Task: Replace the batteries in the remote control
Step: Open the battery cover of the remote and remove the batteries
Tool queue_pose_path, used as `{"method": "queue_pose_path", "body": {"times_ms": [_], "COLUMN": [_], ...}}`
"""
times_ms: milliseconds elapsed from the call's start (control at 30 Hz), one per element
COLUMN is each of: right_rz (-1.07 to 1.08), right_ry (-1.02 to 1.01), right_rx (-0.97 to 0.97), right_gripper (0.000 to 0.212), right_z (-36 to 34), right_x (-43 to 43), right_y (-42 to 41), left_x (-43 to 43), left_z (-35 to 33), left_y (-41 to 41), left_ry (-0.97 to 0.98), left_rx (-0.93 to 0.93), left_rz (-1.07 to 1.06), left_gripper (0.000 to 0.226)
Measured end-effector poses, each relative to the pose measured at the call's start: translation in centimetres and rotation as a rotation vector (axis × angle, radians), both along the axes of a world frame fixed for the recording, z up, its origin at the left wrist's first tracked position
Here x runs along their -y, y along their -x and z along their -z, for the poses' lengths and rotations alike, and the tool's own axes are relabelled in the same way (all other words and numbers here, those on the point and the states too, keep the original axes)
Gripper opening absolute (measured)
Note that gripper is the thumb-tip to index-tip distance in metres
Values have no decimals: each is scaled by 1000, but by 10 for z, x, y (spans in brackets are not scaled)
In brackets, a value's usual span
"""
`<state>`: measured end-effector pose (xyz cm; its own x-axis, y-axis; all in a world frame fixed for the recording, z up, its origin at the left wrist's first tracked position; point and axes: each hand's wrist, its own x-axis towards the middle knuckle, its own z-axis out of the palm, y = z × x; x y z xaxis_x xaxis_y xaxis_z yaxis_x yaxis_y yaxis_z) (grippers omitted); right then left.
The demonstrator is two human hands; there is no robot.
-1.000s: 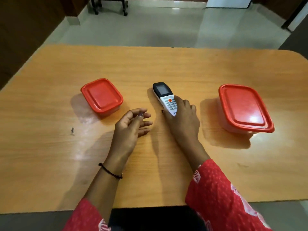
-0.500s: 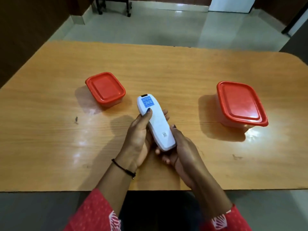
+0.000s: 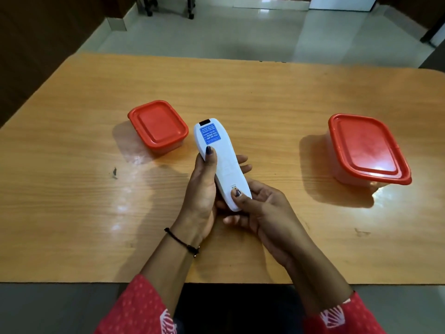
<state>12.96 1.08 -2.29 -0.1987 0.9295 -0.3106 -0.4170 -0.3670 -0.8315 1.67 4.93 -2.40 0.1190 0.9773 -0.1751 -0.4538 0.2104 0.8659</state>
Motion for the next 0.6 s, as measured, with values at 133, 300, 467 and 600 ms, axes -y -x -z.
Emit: {"method": "queue_pose_path", "body": {"times_ms": [133, 300, 467, 600], "right_rz": [-4, 384, 512, 315], "right_ry": [-18, 8, 36, -14], "right_rx": [47, 44, 4, 3], "right_gripper": [30, 10, 17, 22], "right_z": [-8, -21, -12, -10], "right_x": [-1, -16, -15, -13], "right_y": [-2, -42, -40, -35], "left_x": [0, -3, 10, 11], "left_z": [-2, -7, -1, 5], "left_y": [7, 21, 12, 2], "left_ry": [18, 31, 25, 3], "left_rx": [93, 202, -61, -180], "left_rz": [33, 45, 350, 358], "left_gripper": [47, 23, 53, 47]}}
